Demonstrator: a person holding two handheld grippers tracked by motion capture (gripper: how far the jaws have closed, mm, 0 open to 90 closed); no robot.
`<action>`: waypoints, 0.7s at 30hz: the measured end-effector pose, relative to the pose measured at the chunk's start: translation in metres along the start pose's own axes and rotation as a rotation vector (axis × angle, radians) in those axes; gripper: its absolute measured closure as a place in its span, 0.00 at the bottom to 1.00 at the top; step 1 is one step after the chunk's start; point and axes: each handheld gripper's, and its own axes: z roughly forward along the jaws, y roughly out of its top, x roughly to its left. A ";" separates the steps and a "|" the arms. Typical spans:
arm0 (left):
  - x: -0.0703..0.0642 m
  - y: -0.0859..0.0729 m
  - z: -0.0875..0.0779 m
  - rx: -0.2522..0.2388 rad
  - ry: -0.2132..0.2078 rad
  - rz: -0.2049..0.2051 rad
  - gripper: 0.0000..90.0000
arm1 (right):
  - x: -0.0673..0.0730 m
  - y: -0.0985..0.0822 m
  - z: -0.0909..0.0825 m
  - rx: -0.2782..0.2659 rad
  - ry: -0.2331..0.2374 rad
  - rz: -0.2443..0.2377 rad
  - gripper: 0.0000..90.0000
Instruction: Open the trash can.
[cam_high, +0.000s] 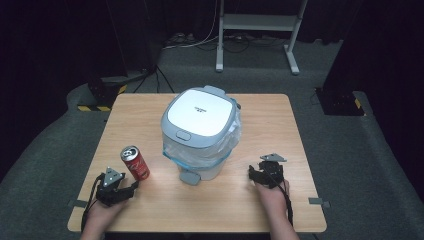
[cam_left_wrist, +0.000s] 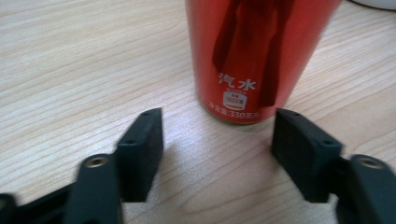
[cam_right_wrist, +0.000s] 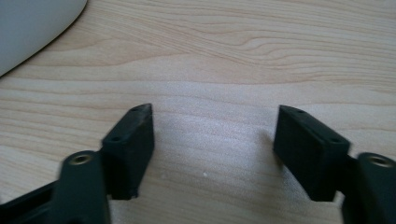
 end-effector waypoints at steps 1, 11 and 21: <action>0.000 -0.001 -0.001 -0.009 -0.012 0.004 0.48 | 0.003 0.000 -0.003 -0.006 -0.008 -0.009 0.46; -0.009 -0.003 -0.010 -0.058 -0.079 0.048 0.79 | 0.021 -0.001 -0.012 -0.034 0.077 -0.051 0.73; -0.038 0.008 -0.016 -0.112 -0.146 0.050 0.92 | 0.037 -0.001 -0.020 -0.086 0.125 -0.124 0.84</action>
